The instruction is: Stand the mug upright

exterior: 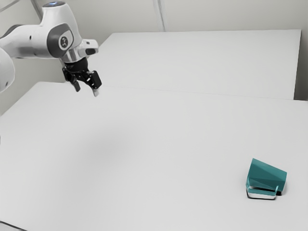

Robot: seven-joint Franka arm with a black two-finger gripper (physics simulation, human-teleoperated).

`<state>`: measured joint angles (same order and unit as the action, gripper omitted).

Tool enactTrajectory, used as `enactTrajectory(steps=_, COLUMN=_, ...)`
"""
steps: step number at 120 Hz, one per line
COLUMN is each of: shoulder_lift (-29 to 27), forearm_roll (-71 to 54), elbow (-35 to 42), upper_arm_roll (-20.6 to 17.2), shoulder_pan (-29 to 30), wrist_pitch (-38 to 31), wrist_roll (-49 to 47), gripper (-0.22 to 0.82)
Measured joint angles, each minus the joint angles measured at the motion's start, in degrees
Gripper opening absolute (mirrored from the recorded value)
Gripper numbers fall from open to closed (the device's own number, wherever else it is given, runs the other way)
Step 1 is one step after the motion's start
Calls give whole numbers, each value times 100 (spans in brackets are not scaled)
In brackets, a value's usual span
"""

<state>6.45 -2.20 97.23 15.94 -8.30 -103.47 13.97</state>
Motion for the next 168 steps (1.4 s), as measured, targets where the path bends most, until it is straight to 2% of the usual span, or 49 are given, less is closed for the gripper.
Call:
enactTrajectory(steps=11, shoulder_lift=-106, forearm_roll=59, elbow=201, upper_arm_roll=20, shoulder_pan=-7, wrist_pitch=-180, wrist_roll=-17, gripper=60)
enactTrajectory(steps=24, shoulder_lift=-574, forearm_roll=455, elbow=738, upper_arm_roll=44, shoulder_pan=-197, wrist_pitch=-346, wrist_roll=-48, gripper=60)
enactTrajectory(steps=34, shoulder_lift=-812, forearm_roll=925, elbow=1195, upper_arm_roll=282, shoulder_pan=-559, wrist_pitch=-426, wrist_roll=-84, gripper=60)
enactTrajectory(steps=56, shoulder_lift=-842, forearm_roll=1882, elbow=1799, upper_arm_roll=508, shoulder_pan=-1093, wrist_pitch=-693, wrist_roll=-184, gripper=60)
enactTrajectory(steps=78, shoulder_lift=-364, forearm_roll=2992, elbow=1855, upper_arm_roll=525, shoulder_pan=-1675, wrist_pitch=-1167, wrist_roll=-248, gripper=60)
enactTrajectory(steps=102, shoulder_lift=74, forearm_roll=4139, elbow=1941, upper_arm_roll=524, shoulder_pan=-2802, wrist_pitch=-1693, wrist_roll=-294, gripper=60)
enactTrajectory(steps=144, shoulder_lift=820, forearm_roll=5741, elbow=1899, upper_arm_roll=516, shoulder_pan=-3629, wrist_pitch=-2413, wrist_roll=-166, gripper=60)
enactTrajectory(steps=168, shoulder_lift=1339, forearm_roll=6396, elbow=1506, upper_arm_roll=484, shoulder_pan=-3968, wrist_pitch=-2640, wrist_roll=-19, gripper=60)
